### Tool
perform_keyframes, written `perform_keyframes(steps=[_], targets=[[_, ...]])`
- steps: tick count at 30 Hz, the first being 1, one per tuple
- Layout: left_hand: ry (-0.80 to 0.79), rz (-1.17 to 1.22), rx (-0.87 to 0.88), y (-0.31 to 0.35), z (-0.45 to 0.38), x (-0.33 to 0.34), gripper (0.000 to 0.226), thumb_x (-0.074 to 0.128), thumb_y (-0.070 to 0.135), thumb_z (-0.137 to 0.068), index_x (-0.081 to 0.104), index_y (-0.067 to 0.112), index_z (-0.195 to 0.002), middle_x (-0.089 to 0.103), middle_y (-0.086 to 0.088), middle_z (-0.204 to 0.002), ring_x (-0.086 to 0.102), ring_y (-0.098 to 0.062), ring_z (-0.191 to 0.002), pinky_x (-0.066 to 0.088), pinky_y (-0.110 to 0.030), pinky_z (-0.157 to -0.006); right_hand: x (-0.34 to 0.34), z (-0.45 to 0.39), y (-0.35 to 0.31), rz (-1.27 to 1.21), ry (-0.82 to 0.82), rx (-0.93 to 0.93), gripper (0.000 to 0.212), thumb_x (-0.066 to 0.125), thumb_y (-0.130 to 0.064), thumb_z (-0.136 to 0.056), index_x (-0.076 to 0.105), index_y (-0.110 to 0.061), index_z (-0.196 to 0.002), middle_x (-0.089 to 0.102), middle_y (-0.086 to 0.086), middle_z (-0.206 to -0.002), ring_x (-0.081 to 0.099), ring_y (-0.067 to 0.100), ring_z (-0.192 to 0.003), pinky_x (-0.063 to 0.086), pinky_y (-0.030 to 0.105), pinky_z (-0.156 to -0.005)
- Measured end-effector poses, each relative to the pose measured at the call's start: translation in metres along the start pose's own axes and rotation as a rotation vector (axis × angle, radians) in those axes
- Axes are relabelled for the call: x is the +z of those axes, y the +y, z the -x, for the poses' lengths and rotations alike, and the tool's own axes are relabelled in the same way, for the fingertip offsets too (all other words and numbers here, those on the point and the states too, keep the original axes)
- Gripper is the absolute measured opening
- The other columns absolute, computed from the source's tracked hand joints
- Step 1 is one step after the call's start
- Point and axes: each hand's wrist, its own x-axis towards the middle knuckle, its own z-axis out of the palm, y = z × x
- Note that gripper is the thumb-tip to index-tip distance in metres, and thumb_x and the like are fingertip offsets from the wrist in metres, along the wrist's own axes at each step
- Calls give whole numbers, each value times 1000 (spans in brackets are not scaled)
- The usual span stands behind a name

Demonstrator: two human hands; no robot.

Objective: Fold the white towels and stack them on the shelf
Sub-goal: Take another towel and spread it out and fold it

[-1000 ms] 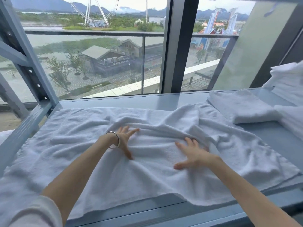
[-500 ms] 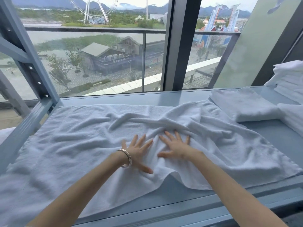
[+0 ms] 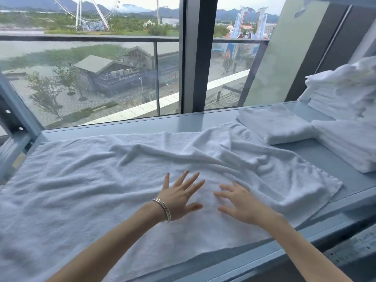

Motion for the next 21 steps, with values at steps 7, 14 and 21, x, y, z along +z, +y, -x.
perform_keyframes(steps=[7, 14, 21], targets=[[-128, 41, -41, -6, -32, 7, 123, -6, 99, -31, -7, 48, -143, -15, 19, -154, -19, -15, -142, -12, -66, -105, -22, 7, 70, 105, 2, 304, 54, 33, -54, -95, 18, -40, -145, 6, -7, -156, 14, 32, -140, 22, 52, -110], [-177, -4, -287, -36, -43, -23, 75, 46, 66, -83, 4, 50, -143, -9, 13, -157, -16, -19, -143, -5, -67, -106, -8, 8, 34, 351, -40, 112, 93, -17, -63, -63, 6, -34, -148, 10, 4, -156, 26, 37, -128, 27, 45, -102], [-187, -389, -472, -29, -24, -45, 48, 42, 31, -95, 30, 41, -141, 2, 3, -158, -10, -23, -145, -4, -67, -106, -28, -3, 40, -107, 156, -182, 47, 37, -46, -96, 39, -29, -139, 33, -3, -147, 35, 24, -132, 29, 37, -108]])
